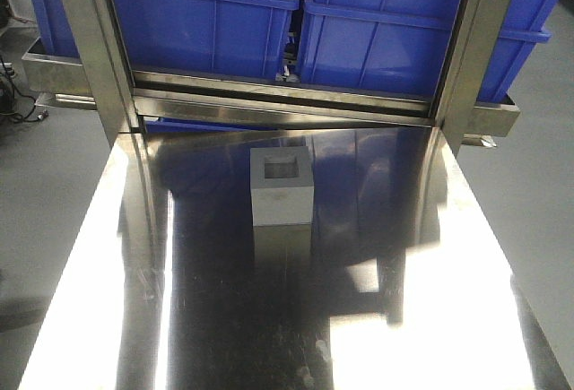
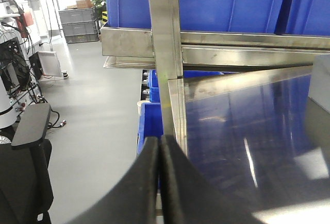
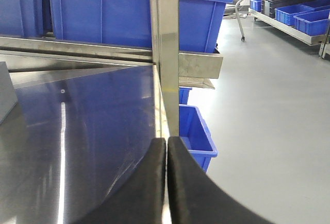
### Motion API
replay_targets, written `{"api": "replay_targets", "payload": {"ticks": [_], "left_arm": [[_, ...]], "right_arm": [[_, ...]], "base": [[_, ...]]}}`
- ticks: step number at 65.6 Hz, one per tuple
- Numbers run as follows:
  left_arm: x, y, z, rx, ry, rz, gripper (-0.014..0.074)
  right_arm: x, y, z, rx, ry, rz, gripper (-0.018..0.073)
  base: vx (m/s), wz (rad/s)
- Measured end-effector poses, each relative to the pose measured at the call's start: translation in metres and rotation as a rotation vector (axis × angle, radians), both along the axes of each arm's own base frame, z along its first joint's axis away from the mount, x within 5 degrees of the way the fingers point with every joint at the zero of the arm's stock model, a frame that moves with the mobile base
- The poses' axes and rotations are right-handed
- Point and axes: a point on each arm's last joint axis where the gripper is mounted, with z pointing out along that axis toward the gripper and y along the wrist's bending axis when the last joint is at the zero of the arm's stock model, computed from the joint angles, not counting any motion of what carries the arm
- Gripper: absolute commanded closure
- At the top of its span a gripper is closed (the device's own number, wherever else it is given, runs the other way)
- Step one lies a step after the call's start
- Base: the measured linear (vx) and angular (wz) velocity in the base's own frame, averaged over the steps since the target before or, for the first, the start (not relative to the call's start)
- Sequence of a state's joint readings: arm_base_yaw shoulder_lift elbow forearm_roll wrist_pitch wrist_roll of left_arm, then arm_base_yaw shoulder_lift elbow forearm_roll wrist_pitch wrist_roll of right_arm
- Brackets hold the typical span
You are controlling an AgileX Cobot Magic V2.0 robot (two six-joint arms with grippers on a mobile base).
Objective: Sort gray base to blue bin
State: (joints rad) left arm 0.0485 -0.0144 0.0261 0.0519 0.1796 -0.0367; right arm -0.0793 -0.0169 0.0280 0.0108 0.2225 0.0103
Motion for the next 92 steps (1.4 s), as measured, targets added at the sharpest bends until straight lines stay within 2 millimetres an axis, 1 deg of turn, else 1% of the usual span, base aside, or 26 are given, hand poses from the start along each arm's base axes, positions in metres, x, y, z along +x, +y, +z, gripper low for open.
{"api": "replay_targets", "payload": {"ticks": [10, 15, 21, 28, 32, 33, 36, 43, 53, 59, 64, 81, 86, 92], "left_arm": [[0.000, 0.000, 0.004, 0.002, -0.044, -0.002, 0.0603], [0.001, -0.001, 0.012, 0.007, -0.129, -0.007, 0.0603], [-0.001, -0.001, 0.025, 0.002, -0.256, -0.013, 0.0603], [-0.005, -0.001, 0.045, -0.008, -0.293, -0.012, 0.0603], [-0.007, -0.001, 0.058, -0.012, -0.278, -0.009, 0.0603], [-0.008, -0.001, 0.064, -0.012, -0.268, -0.007, 0.0603], [-0.008, -0.001, 0.072, -0.015, -0.220, -0.003, 0.0603], [-0.003, 0.000, 0.094, -0.016, -0.102, 0.005, 0.0603], [0.011, 0.001, 0.115, -0.022, 0.050, 0.014, 0.0603], [0.019, 0.002, 0.121, -0.026, 0.119, 0.017, 0.0603], [0.023, 0.002, 0.122, -0.027, 0.150, 0.018, 0.0603], [0.025, 0.002, 0.122, -0.028, 0.162, 0.018, 0.0591], [0.025, 0.002, 0.122, -0.028, 0.162, 0.018, 0.0559], [0.025, 0.002, 0.122, -0.028, 0.162, 0.018, 0.0470]], "right_arm": [[0.000, 0.000, 0.000, 0.000, 0.000, 0.000, 0.0564], [0.000, 0.000, 0.000, 0.000, 0.000, 0.000, 0.0564], [0.000, 0.000, 0.000, 0.000, 0.000, 0.000, 0.0564], [0.000, 0.000, 0.000, 0.000, 0.000, 0.000, 0.0564], [0.000, 0.000, 0.000, 0.000, 0.000, 0.000, 0.0564], [0.000, 0.000, 0.000, 0.000, 0.000, 0.000, 0.0564], [0.000, 0.000, 0.000, 0.000, 0.000, 0.000, 0.0564], [0.000, 0.000, 0.000, 0.000, 0.000, 0.000, 0.0564], [0.000, 0.000, 0.000, 0.000, 0.000, 0.000, 0.0564], [0.000, 0.000, 0.000, 0.000, 0.000, 0.000, 0.0564], [0.000, 0.000, 0.000, 0.000, 0.000, 0.000, 0.0564], [0.000, 0.000, 0.000, 0.000, 0.000, 0.000, 0.0564], [0.000, 0.000, 0.000, 0.000, 0.000, 0.000, 0.0564], [0.000, 0.000, 0.000, 0.000, 0.000, 0.000, 0.0564]], "base": [[0.00, 0.00], [0.00, 0.00], [0.00, 0.00], [0.00, 0.00], [0.00, 0.00], [0.00, 0.00], [0.00, 0.00], [0.00, 0.00], [0.00, 0.00], [0.00, 0.00], [0.00, 0.00], [0.00, 0.00], [0.00, 0.00], [0.00, 0.00]]}}
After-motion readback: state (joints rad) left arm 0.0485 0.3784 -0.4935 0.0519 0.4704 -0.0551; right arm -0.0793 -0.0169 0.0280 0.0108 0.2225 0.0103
